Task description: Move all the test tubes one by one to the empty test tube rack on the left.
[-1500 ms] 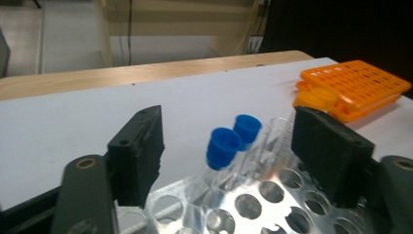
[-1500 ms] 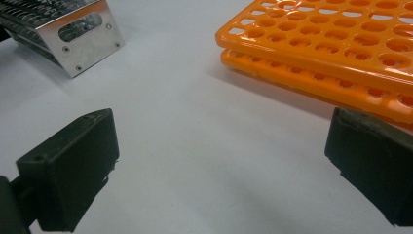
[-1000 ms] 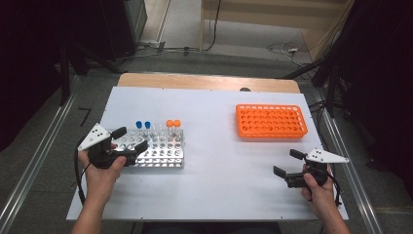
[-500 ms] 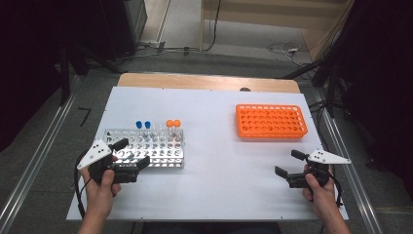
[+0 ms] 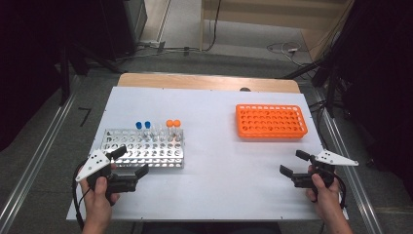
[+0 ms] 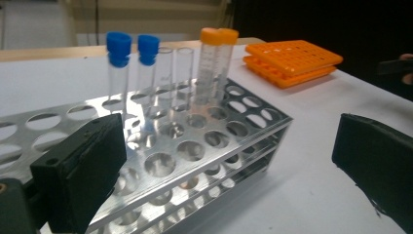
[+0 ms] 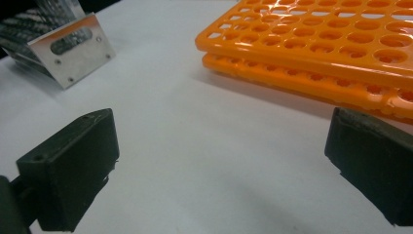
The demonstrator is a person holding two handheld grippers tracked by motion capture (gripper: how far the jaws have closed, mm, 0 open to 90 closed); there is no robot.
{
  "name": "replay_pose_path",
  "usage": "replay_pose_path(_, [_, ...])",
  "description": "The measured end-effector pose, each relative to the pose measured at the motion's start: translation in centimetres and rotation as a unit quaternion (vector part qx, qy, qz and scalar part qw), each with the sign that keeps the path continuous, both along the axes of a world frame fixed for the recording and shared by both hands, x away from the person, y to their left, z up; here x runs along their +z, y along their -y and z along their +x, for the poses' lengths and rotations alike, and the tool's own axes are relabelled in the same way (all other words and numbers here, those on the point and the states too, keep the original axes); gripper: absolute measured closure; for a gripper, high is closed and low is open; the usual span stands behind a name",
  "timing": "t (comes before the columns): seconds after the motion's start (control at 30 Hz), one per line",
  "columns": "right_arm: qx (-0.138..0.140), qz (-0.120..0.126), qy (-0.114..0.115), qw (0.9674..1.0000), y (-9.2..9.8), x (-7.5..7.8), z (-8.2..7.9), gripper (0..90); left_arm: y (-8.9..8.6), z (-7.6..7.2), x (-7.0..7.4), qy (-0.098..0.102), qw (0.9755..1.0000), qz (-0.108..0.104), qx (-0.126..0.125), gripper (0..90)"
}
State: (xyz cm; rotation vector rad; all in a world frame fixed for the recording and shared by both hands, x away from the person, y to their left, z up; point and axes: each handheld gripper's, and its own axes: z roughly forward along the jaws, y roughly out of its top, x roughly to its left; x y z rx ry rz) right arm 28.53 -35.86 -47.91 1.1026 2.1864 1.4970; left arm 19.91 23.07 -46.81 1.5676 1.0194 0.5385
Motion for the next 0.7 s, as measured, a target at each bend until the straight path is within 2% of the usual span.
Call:
replay_pose_path(0.13, [-0.002, 0.003, 0.005, 1.0, 0.14, 0.15, -0.12, 0.0, -0.16, 0.05, -0.11, 0.0, 1.0, -0.005, 0.0, 0.0])
replay_pose_path(0.47, [0.002, -0.006, 0.0, 1.0, -0.19, -0.29, 0.05, 0.0, -0.1, 0.18, -0.28, -0.003, 1.0, -0.002, -0.005, 0.0])
replay_pose_path(0.7, [-0.006, -0.008, -0.006, 0.9999, 0.28, -0.68, 0.26, 0.0, -0.04, 0.2, -0.3, -0.004, 1.0, 0.002, -0.007, 0.0])
